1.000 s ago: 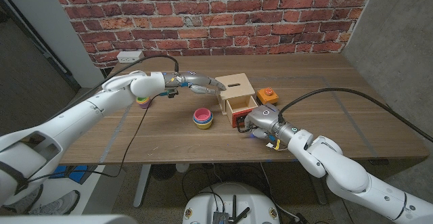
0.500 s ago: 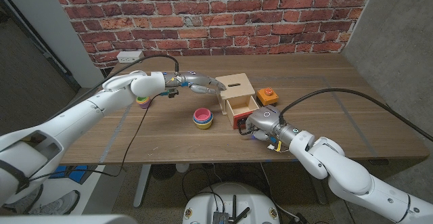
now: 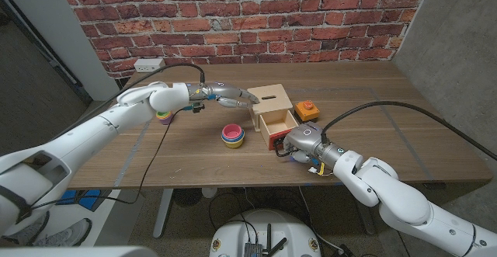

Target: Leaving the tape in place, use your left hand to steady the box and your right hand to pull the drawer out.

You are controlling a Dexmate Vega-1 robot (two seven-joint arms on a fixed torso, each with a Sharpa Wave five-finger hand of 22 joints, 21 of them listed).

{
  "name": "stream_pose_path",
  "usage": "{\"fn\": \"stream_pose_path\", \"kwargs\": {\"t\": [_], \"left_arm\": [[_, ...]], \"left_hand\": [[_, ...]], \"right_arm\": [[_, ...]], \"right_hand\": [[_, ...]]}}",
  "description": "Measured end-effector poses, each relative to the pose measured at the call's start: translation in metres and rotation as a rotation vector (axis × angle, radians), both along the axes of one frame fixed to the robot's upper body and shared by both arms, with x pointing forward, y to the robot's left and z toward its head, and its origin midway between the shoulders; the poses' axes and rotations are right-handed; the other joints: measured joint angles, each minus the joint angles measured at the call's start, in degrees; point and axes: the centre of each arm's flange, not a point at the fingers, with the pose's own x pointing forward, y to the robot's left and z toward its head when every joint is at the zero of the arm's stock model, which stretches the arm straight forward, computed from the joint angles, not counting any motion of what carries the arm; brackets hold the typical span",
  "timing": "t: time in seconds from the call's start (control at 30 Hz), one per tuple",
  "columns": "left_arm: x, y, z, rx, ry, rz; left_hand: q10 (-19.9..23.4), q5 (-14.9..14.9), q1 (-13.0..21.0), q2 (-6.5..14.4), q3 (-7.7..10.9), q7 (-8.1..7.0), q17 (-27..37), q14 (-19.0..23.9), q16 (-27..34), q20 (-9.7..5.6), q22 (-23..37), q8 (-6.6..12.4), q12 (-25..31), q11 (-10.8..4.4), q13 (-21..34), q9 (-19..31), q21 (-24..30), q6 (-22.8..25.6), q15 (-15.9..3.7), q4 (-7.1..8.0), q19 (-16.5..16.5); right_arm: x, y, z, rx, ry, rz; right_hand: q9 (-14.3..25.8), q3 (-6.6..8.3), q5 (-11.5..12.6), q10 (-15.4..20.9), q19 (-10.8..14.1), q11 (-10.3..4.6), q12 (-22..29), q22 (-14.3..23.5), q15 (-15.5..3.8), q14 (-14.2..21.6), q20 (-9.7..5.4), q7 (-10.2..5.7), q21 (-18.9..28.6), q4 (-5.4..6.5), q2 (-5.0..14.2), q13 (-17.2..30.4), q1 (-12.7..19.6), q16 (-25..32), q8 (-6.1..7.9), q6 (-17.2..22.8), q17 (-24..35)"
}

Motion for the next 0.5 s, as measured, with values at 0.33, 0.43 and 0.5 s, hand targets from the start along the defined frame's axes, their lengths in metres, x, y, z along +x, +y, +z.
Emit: {"fn": "stream_pose_path", "kwargs": {"t": [0.33,0.43,0.5], "left_arm": [[-0.0023,0.0041,-0.0016,-0.010,0.002,0.009],[-0.0031,0.0051,-0.0025,-0.012,0.003,0.010],[-0.0031,0.0052,-0.0022,-0.015,0.004,0.010]], "left_hand": [[0.01,0.00,0.00,0.00,0.00,0.00,0.01,0.13,0.00,-0.31,0.00,0.00,0.14,0.02,0.05,0.08,0.00,0.00,0.13,0.00,0.31],[0.01,0.00,0.00,0.00,0.17,0.06,0.01,0.13,-0.02,-0.31,0.00,0.00,0.14,0.02,0.04,0.09,0.00,0.06,0.14,0.17,0.31],[0.02,0.00,0.00,0.00,0.17,0.22,0.01,0.15,-0.02,-0.31,0.00,0.00,0.14,0.02,0.04,0.09,0.00,0.22,0.13,0.17,0.31]], "right_arm": [[-0.0038,0.0004,-0.0024,0.004,0.024,-0.005],[-0.0048,0.0005,-0.0037,0.006,0.032,-0.007],[-0.0054,0.0004,-0.0045,0.007,0.038,-0.010]], "right_hand": [[0.00,-0.01,-0.11,-0.01,0.00,0.01,-0.07,0.00,0.08,-0.11,0.00,-0.05,0.00,-0.01,0.00,0.07,0.00,-0.12,0.38,-0.04,0.04],[0.00,0.01,0.07,-0.02,0.00,0.01,-0.17,0.00,0.09,-0.12,0.00,-0.05,0.00,0.01,0.01,0.20,-0.01,-0.11,0.38,-0.05,0.03],[0.00,0.02,0.08,-0.02,0.00,0.02,-0.17,0.00,0.04,-0.20,0.00,-0.05,0.00,0.02,0.01,0.20,-0.01,-0.12,0.39,-0.04,0.02]]}}
